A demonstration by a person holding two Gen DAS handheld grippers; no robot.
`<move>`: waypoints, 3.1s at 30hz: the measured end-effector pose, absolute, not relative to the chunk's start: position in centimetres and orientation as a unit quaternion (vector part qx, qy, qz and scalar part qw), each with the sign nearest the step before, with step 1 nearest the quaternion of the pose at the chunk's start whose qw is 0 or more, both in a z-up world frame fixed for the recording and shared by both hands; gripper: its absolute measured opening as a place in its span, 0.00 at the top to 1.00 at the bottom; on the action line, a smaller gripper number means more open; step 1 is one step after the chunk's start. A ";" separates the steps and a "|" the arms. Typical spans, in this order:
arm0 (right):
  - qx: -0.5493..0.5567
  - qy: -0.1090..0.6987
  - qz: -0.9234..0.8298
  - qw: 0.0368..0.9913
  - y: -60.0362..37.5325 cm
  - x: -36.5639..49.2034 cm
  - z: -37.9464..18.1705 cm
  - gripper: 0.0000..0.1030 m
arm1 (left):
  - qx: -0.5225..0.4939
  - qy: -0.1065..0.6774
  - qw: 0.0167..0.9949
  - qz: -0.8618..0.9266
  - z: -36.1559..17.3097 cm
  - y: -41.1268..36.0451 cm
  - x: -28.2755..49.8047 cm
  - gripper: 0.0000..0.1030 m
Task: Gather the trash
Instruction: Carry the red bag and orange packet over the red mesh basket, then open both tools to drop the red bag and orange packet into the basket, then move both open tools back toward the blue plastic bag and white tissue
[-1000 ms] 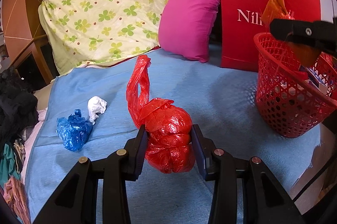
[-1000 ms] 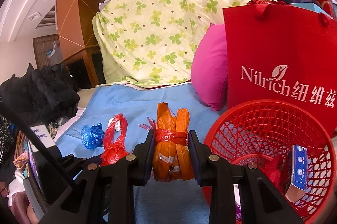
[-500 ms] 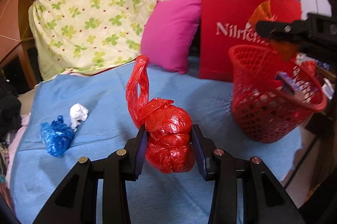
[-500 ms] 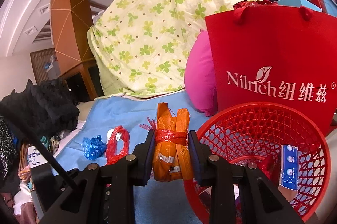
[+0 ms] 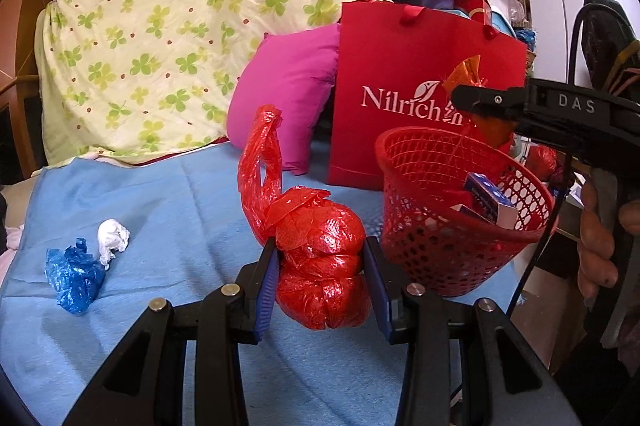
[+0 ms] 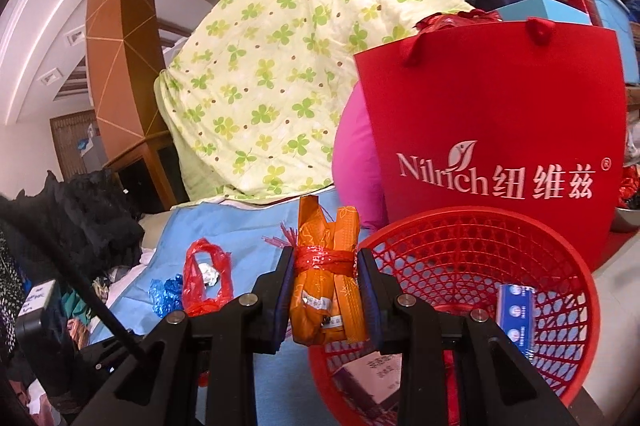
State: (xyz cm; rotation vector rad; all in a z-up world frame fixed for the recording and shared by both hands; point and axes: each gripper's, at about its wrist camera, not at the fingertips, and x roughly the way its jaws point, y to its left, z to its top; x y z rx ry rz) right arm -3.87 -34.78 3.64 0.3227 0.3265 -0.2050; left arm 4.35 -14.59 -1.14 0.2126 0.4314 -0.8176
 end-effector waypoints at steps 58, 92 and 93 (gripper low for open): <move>0.268 0.126 -0.179 0.938 -43.5 -8.3 3.3 0.37 | 0.090 0.231 0.853 -0.459 1.2 -20.2 3.6 0.40; 0.131 0.192 -0.004 0.973 -21.9 4.0 1.7 0.37 | 0.008 0.327 0.934 -0.142 -1.6 3.5 16.5 0.39; 0.129 0.197 -0.002 0.972 -21.6 4.2 1.5 0.37 | 0.002 0.332 0.934 -0.130 -1.8 4.4 17.1 0.39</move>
